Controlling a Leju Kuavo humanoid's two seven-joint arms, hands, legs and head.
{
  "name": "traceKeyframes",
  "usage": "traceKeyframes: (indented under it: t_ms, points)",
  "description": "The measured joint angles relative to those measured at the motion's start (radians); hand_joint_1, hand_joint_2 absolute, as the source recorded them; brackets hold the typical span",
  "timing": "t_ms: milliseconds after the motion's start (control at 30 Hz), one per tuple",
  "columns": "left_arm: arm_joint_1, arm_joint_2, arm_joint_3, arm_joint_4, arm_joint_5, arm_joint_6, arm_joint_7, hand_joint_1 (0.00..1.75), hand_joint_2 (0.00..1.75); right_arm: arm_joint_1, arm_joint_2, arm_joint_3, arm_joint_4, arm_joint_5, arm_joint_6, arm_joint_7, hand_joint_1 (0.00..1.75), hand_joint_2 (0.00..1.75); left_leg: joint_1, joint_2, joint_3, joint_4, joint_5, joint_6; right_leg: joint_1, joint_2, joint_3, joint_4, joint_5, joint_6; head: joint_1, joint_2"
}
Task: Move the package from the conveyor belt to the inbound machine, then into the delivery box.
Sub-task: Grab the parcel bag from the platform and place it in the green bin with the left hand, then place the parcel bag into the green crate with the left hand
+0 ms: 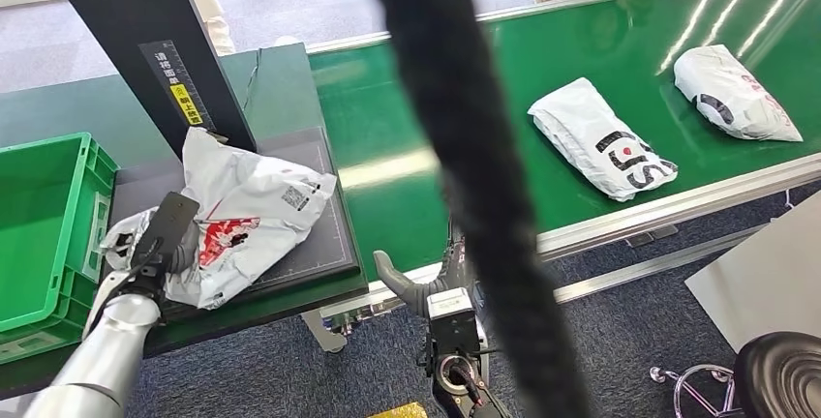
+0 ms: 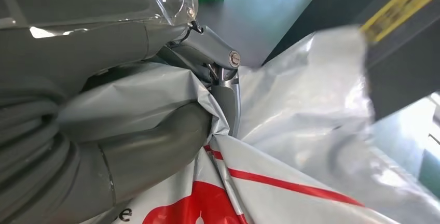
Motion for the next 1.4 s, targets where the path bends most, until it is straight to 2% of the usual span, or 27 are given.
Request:
traceKeyframes:
  t_ms: [500,667,1133,1400]
  points:
    - [-0.232,0.042,-0.041,-0.041,-0.068,-0.05,0.064,1.75,1.75,0.03,-0.001,0.005,0.0,0.005,0.013,0.0,0.0,1.75,0.0,0.0,-0.002,0.0,0.0,0.0,0.0,0.0,-0.003,0.0,0.0,0.0,0.0,0.0]
    - [-0.284,0.044,-0.041,-0.058,-0.068,-0.064,0.069,1.75,1.75,0.045,-0.001,0.005,-0.004,0.014,0.015,0.0,0.0,1.75,0.0,0.0,-0.003,0.0,0.0,0.0,0.0,0.0,-0.003,0.0,0.0,0.0,0.0,0.0]
    - [-0.298,0.067,-0.04,-0.069,-0.044,-0.071,0.037,1.75,1.75,0.061,-0.001,-0.003,-0.015,0.024,0.032,0.0,0.0,1.75,0.0,0.001,-0.003,0.0,0.0,0.0,0.0,0.0,-0.003,0.0,0.0,0.0,0.0,0.0]
    - [-0.262,0.12,-0.035,-0.075,-0.028,-0.07,0.013,1.75,1.75,0.062,0.009,-0.01,-0.015,0.039,0.054,0.0,0.0,1.75,0.0,0.001,-0.003,0.0,0.0,0.0,0.0,0.0,-0.003,0.0,0.0,0.0,0.0,0.0]
